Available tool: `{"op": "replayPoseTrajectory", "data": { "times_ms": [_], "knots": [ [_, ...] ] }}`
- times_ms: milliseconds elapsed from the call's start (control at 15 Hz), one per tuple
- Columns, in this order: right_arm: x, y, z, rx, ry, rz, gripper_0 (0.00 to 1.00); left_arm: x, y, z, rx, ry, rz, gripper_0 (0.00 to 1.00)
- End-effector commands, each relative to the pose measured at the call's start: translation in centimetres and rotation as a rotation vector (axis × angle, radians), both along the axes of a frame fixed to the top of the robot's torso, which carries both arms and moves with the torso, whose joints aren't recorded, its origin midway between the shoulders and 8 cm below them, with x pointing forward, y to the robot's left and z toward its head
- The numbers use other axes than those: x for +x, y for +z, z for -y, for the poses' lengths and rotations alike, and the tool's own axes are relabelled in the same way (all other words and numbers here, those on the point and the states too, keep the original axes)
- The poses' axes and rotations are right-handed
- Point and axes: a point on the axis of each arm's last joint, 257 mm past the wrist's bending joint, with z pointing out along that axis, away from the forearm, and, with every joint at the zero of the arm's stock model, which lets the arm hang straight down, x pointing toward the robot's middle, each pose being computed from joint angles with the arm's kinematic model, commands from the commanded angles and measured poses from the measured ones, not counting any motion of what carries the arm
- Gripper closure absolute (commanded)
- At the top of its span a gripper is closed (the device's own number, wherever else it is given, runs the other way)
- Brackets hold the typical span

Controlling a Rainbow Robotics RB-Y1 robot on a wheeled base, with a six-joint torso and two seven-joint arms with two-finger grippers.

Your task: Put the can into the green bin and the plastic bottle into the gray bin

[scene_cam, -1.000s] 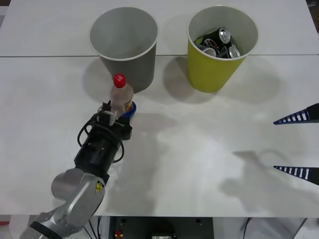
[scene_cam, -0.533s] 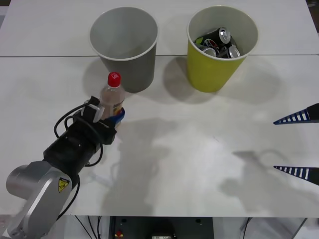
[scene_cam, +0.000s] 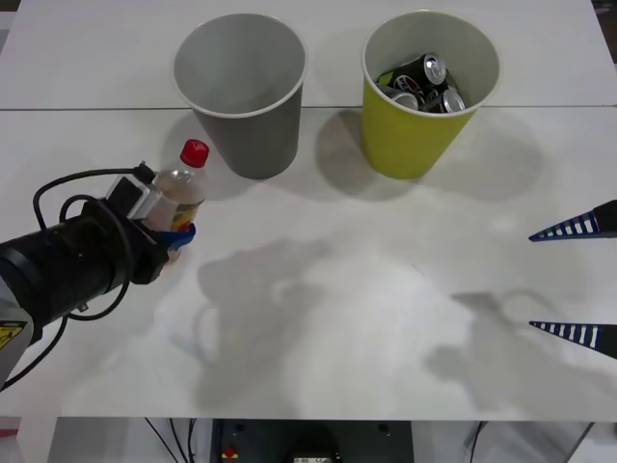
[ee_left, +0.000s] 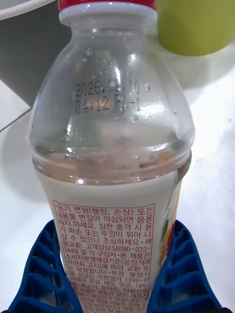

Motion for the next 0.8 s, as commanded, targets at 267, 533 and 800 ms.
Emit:
{"op": "replayPoseTrajectory", "data": {
  "times_ms": [267, 533, 800],
  "knots": [
    [0.0, 0.0, 0.0, 0.0, 0.0, 0.0, 0.0, -0.9, 2.0, -2.5, 0.091, -0.058, -0.057, 1.0],
    [0.0, 0.0, 0.0, 0.0, 0.0, 0.0, 0.0, -1.1, 5.0, -5.2, 0.206, -0.093, -0.109, 1.0],
    [0.0, 0.0, 0.0, 0.0, 0.0, 0.0, 0.0, -1.3, 8.0, -6.2, 0.267, -0.1, -0.197, 1.0]
  ]
}}
